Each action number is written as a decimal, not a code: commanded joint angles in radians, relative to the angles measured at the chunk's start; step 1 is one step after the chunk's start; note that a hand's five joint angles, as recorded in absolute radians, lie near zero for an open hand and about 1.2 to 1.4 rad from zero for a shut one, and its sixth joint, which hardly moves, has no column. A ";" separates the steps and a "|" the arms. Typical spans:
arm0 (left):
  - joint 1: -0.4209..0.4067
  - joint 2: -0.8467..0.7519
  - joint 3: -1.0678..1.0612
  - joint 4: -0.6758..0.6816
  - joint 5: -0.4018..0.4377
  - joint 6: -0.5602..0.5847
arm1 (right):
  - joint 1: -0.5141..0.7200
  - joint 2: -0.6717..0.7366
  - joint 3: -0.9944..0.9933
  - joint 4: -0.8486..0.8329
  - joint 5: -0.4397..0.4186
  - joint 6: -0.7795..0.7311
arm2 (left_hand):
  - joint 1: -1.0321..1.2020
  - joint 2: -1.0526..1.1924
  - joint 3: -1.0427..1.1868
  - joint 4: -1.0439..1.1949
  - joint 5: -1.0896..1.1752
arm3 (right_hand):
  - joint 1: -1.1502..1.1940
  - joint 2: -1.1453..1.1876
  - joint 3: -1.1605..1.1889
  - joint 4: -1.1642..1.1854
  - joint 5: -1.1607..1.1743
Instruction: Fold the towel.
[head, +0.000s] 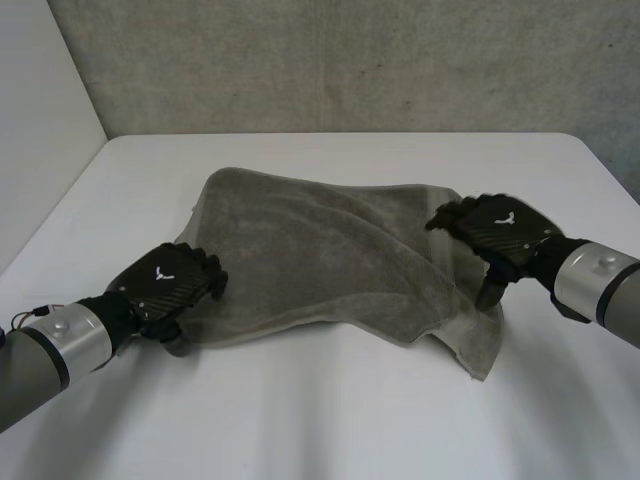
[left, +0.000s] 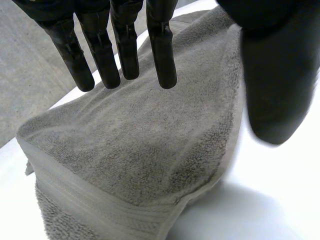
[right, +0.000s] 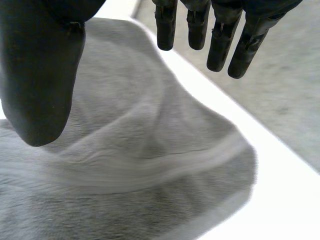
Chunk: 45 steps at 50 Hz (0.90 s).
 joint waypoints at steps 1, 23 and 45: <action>-0.032 -0.010 -0.012 0.030 -0.107 -0.053 | 0.034 -0.119 0.201 -0.174 0.227 0.066 | -0.018 -0.028 -0.024 -0.023 0.010 | -0.079 -0.086 -0.075 -0.086 -0.074; -0.029 -0.114 -0.051 0.285 -0.265 -0.070 | 0.251 -0.061 0.353 -0.360 0.370 0.193 | 0.076 0.066 0.070 0.071 0.104 | 0.080 0.074 0.085 0.074 0.086; -0.022 -0.205 -0.006 0.319 -0.326 -0.018 | 0.254 0.074 0.302 -0.455 0.410 0.124 | 0.135 0.125 0.129 0.130 0.163 | 0.359 0.353 0.364 0.353 0.365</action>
